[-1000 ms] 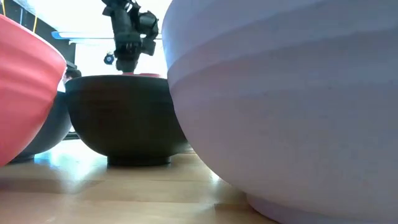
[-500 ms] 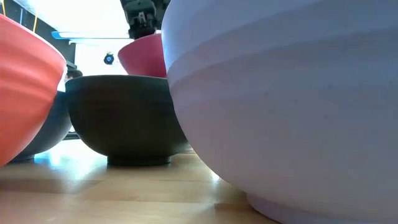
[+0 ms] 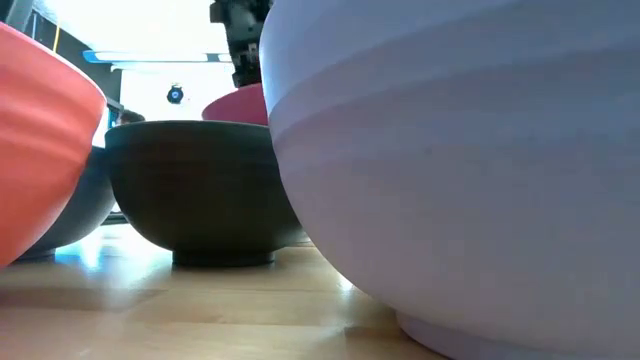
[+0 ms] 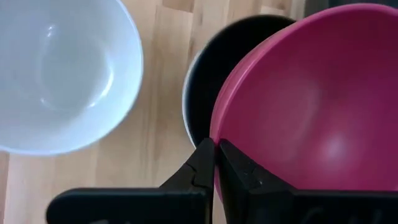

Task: Nest bowls inside each other
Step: Stack the pink bowl on top of the black bowl

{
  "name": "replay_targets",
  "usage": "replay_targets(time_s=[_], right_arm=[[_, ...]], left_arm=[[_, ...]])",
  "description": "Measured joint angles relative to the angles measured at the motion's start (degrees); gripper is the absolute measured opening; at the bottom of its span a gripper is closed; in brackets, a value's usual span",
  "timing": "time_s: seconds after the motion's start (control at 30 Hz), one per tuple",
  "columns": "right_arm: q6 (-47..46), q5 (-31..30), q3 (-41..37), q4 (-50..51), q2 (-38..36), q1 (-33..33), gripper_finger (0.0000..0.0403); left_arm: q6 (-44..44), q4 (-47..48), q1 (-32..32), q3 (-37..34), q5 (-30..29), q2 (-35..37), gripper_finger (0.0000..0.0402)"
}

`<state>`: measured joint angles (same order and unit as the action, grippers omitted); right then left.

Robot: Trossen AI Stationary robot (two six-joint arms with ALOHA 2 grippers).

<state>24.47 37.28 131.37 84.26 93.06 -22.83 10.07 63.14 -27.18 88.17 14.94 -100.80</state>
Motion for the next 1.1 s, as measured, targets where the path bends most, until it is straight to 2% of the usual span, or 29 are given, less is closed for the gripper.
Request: replay_targets(time_s=[0.33, 0.6, 1.1], right_arm=[[0.5, 0.0, 0.0, 0.8, 0.0, 0.0, 0.0119], [1.5, 0.0, 0.0, 1.9, 0.0, 0.0, 0.0119], [1.3, 0.0, -0.3, 1.4, 0.0, 0.0, 0.0119]], left_arm=[[1.1, 0.8, 0.1, 7.5, 0.3, -8.3, 0.0000], [1.6, 8.5, 0.4, 12.8, -0.8, -13.8, 0.0000], [1.5, 9.5, 1.1, 13.6, -2.9, -14.5, 0.0000]])
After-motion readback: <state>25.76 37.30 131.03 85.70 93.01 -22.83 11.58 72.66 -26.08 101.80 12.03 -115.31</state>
